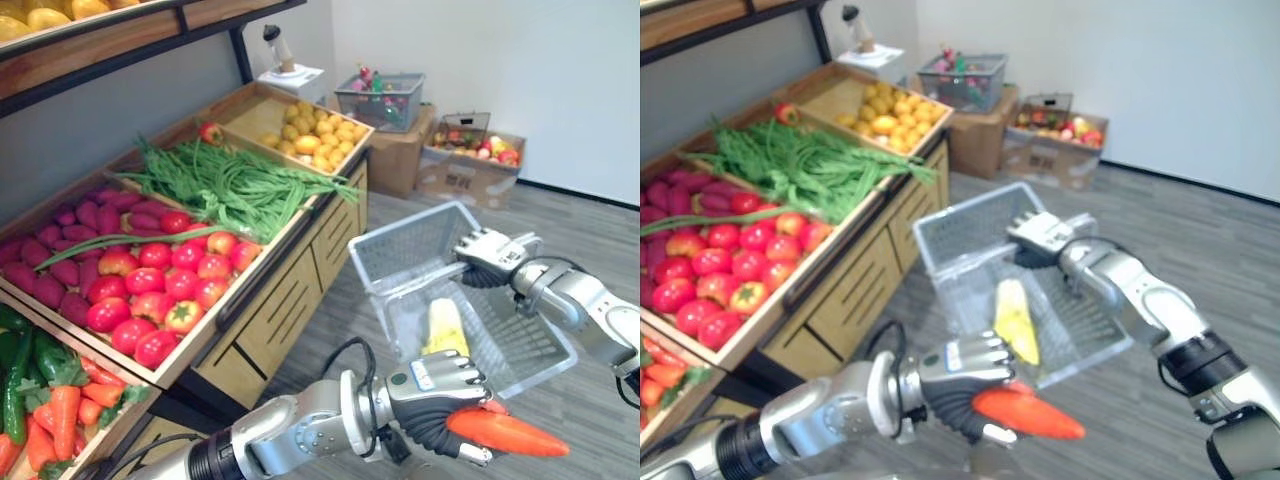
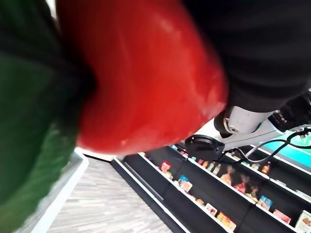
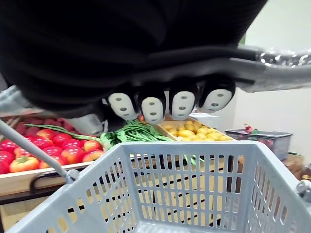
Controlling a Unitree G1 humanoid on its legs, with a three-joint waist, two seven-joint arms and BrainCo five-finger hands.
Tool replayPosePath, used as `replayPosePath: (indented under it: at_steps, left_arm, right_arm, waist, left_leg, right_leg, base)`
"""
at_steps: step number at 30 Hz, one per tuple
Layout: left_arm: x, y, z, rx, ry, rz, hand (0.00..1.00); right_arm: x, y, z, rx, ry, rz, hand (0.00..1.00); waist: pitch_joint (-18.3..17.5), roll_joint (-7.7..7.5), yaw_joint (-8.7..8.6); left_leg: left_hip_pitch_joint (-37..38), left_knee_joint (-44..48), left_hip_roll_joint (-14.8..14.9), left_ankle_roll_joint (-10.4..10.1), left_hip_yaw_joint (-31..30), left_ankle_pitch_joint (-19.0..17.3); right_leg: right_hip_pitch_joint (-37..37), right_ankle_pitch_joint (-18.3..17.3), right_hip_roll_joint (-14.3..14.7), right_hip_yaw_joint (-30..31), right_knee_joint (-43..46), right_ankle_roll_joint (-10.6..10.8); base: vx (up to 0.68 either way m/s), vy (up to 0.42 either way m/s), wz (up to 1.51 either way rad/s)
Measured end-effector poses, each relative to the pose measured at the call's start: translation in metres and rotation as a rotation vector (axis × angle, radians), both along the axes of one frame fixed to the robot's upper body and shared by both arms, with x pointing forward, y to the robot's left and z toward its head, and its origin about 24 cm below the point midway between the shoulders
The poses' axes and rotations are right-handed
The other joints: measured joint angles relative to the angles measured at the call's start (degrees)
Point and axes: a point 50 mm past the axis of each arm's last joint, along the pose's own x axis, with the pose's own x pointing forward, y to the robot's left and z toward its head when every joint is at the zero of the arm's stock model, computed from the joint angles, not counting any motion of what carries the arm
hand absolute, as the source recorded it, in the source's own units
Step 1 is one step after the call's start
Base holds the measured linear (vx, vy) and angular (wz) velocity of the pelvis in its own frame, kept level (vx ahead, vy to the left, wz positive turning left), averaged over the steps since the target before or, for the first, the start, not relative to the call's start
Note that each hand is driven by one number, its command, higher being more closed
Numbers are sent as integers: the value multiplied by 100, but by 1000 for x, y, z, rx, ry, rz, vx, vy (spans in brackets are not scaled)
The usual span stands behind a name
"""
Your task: Pick vegetable in the basket
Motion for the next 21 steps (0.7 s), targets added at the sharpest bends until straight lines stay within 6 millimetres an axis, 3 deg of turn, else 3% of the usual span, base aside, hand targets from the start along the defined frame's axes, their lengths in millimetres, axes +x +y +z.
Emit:
replayPosePath:
  at_steps: [4,12,21]
  left_arm:
    - [0,-3,-8,24,18,-1,100]
    - [9,-14,-23,82,8,52,100]
    - [44,-20,-51,217,-15,264,100]
  right_arm:
    - [-3,16,8,38,-7,78,100]
    - [-4,25,9,91,3,103,100]
    - [-4,33,6,114,35,107,100]
  waist:
    - [1,0,13]
    - [6,-9,16]
    - [28,-44,4]
  left_leg:
    - [-1,0,4,0,0,0]
    - [-8,1,17,-4,-9,-2]
    - [-33,4,37,-5,-19,-3]
  right_leg:
    - [0,0,2,-2,-1,0]
    - [2,-1,8,-16,-2,-2]
    - [-9,-7,10,-42,-11,-10]
  base:
    - [7,18,0]
    - [8,21,0]
    - [0,0,0]
